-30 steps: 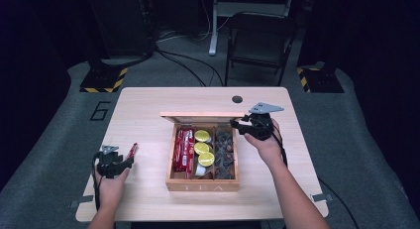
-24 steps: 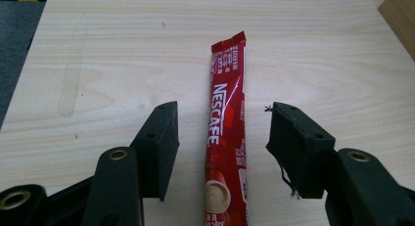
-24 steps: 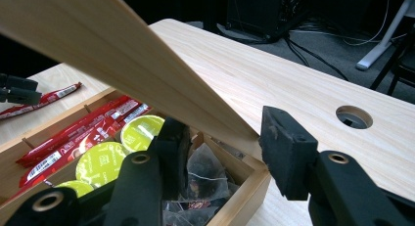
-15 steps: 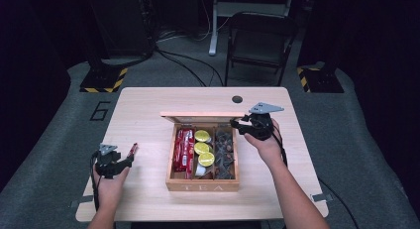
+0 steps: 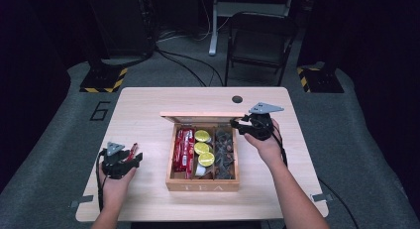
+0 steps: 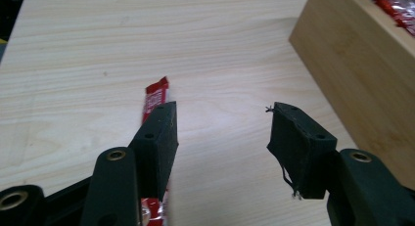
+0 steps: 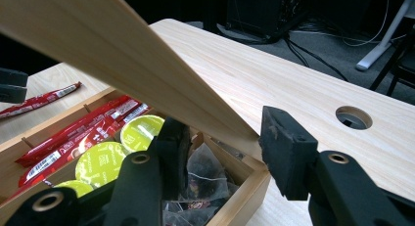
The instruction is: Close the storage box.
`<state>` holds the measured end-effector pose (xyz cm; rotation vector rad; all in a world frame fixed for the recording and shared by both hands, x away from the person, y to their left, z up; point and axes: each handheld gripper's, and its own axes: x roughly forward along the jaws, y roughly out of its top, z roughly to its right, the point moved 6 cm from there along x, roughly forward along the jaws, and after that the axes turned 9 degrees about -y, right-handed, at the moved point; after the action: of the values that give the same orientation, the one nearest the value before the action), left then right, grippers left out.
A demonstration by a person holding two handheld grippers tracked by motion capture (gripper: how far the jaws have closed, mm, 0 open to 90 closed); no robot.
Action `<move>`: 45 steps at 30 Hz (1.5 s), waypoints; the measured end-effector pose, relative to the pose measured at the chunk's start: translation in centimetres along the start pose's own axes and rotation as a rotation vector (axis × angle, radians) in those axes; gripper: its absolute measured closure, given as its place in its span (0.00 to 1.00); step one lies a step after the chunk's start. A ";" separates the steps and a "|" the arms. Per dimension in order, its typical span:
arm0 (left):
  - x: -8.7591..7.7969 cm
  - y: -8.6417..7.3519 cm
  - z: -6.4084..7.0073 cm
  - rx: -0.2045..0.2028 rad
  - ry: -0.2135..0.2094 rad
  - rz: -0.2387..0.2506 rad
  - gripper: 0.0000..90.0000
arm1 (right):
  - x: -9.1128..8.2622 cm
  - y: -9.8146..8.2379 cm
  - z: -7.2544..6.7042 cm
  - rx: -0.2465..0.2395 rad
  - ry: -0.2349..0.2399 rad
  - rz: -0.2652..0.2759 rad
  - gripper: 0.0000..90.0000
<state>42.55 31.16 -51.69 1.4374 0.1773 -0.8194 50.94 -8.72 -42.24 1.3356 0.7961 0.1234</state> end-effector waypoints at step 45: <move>-2.9 10.9 9.1 0.205 -0.171 0.051 0.48 | -0.2 -0.4 -0.2 0.001 0.014 -0.005 0.59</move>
<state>43.65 23.04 -39.70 1.5470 -0.0760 -0.9343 50.58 -8.78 -42.50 1.3348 0.8117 0.1284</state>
